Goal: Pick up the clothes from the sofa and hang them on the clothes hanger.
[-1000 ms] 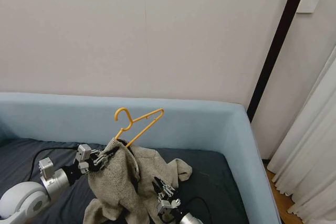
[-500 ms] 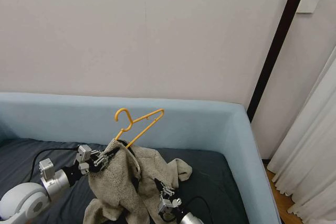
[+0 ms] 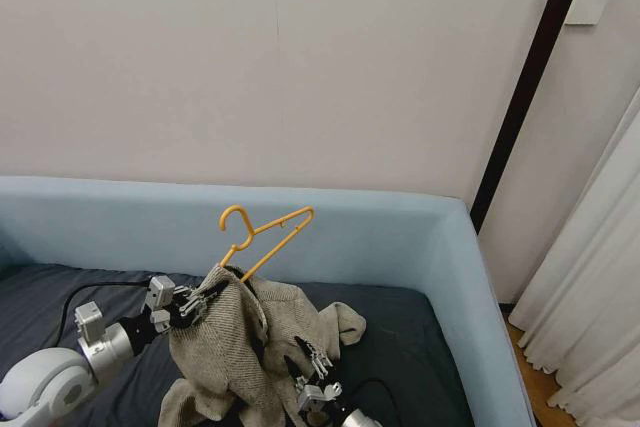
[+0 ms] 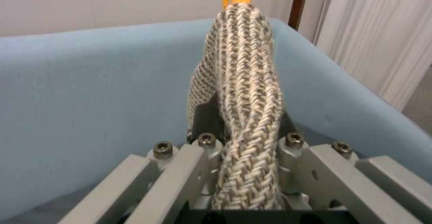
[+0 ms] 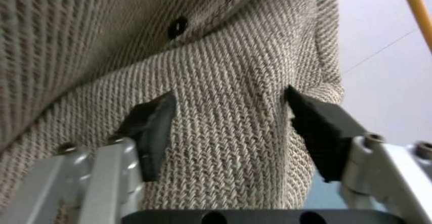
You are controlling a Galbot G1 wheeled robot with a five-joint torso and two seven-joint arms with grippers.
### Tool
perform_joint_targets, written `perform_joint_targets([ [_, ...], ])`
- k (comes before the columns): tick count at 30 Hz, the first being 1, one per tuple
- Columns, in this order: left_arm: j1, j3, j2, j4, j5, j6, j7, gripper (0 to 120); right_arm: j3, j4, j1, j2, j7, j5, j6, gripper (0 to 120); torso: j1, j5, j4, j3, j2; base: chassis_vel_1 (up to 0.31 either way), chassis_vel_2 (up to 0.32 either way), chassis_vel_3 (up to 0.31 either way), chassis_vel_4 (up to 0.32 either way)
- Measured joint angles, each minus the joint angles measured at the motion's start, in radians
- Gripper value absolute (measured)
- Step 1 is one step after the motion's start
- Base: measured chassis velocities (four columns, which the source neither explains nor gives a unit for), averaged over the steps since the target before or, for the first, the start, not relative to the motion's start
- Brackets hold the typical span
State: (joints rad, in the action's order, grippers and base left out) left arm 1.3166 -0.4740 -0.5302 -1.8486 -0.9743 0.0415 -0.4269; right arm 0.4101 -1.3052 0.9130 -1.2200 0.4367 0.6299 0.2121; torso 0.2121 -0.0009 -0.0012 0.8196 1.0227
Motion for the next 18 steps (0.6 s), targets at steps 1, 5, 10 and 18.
perform_joint_targets([
  [1, 0.000, 0.000, -0.001, -0.001, 0.000, 0.000, 0.000, 8, -0.001, 0.001, -0.003, -0.002, -0.004, 0.005, -0.009, 73, 0.000, 0.0001, 0.0000, 0.000, 0.000, 0.000, 0.000, 0.000, 0.000],
  [5, 0.005, -0.001, -0.002, -0.003, 0.001, 0.003, 0.001, 8, -0.006, 0.003, -0.009, -0.008, -0.012, 0.013, -0.021, 73, 0.000, 0.0000, 0.0000, 0.000, 0.000, 0.000, 0.000, 0.000, 0.000],
  [10, 0.010, -0.003, -0.004, -0.004, 0.001, 0.009, 0.002, 8, -0.011, 0.007, -0.010, -0.016, -0.016, 0.028, -0.023, 55, 0.000, 0.0000, 0.0000, 0.000, 0.000, 0.000, 0.000, 0.000, 0.000],
  [18, 0.014, -0.003, -0.007, 0.002, 0.013, 0.018, 0.002, 8, -0.030, 0.008, -0.015, -0.019, -0.026, 0.029, -0.001, 23, 0.000, 0.0000, 0.0000, 0.000, 0.000, 0.000, 0.000, 0.000, 0.000],
])
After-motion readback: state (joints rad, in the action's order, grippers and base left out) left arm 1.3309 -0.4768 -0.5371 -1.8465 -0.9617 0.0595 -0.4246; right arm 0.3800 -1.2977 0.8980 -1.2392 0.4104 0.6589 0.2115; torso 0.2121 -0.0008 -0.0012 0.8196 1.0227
